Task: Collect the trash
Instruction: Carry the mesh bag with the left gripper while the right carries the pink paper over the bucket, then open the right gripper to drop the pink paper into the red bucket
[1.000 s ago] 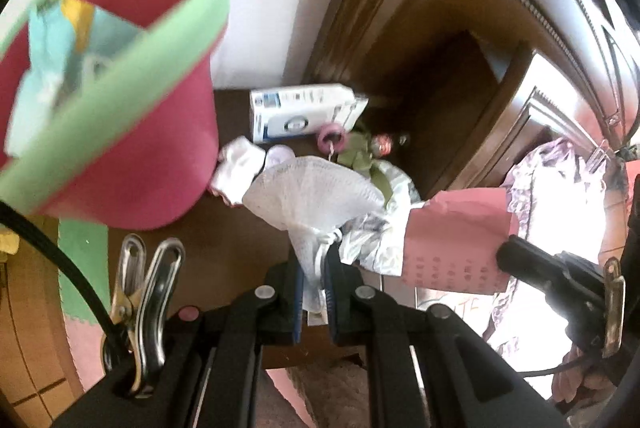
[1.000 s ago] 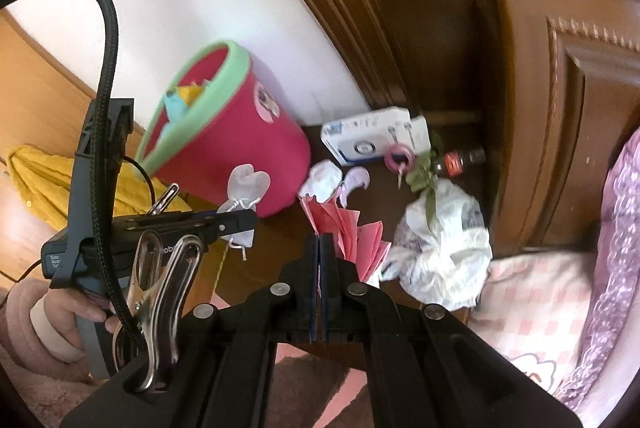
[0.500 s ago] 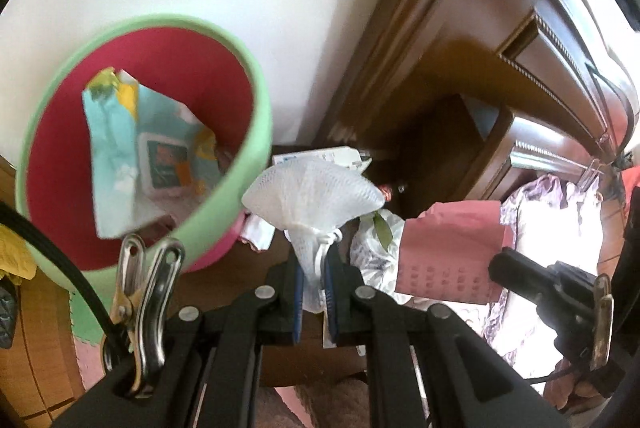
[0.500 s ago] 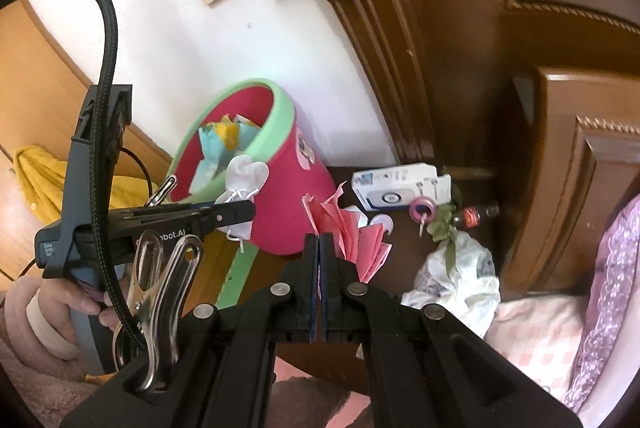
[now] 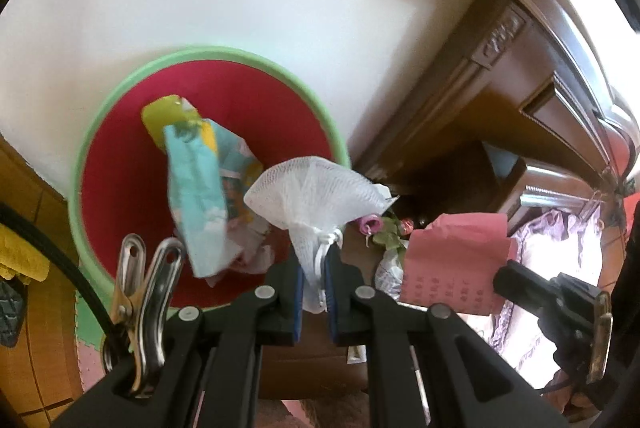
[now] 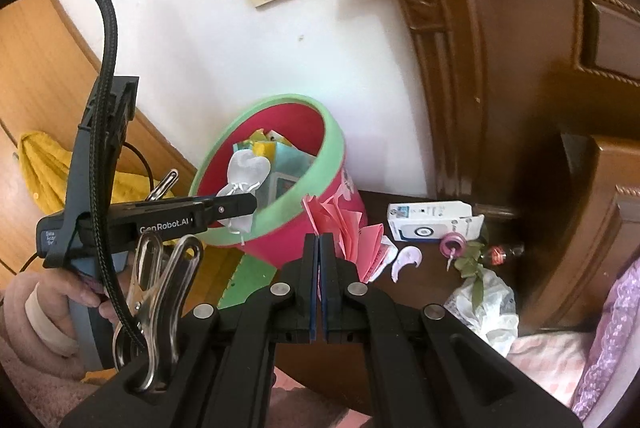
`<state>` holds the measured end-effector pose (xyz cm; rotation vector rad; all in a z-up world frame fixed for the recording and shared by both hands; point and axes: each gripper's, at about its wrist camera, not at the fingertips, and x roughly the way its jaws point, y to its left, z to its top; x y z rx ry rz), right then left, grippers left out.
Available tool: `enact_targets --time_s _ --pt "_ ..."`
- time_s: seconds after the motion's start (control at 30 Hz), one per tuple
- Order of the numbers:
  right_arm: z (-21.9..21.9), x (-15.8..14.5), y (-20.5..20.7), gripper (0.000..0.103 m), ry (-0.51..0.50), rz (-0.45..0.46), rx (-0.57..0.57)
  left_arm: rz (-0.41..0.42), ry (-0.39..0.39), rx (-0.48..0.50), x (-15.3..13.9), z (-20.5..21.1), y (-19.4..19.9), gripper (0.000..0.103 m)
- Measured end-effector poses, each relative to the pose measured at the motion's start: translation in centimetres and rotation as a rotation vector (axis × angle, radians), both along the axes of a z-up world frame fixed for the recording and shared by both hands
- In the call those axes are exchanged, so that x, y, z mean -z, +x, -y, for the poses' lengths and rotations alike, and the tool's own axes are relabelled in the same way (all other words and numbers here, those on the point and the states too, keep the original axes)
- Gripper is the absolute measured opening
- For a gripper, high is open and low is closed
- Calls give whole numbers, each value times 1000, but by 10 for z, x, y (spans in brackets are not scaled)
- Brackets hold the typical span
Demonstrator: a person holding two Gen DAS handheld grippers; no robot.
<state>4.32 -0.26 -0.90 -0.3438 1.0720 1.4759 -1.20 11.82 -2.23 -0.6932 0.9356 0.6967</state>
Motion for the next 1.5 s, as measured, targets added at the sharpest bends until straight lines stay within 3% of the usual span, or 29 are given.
enact_targets --time_s 0.43,0.73,1.13,1.5 --pt "-33 -6 -31 2 20 32 -43 -3 6 -68 6 -44 -38 9" --pt "-56 -8 -49 2 22 61 -47 -33 -23 -97 26 -74 -59 9" --pt "-84 -18 -61 2 36 104 -27 -63 -70 -62 53 -96 -63 9" --pt "-106 -18 -75 2 39 130 -47 -83 -99 -56 58 -101 -66 16"
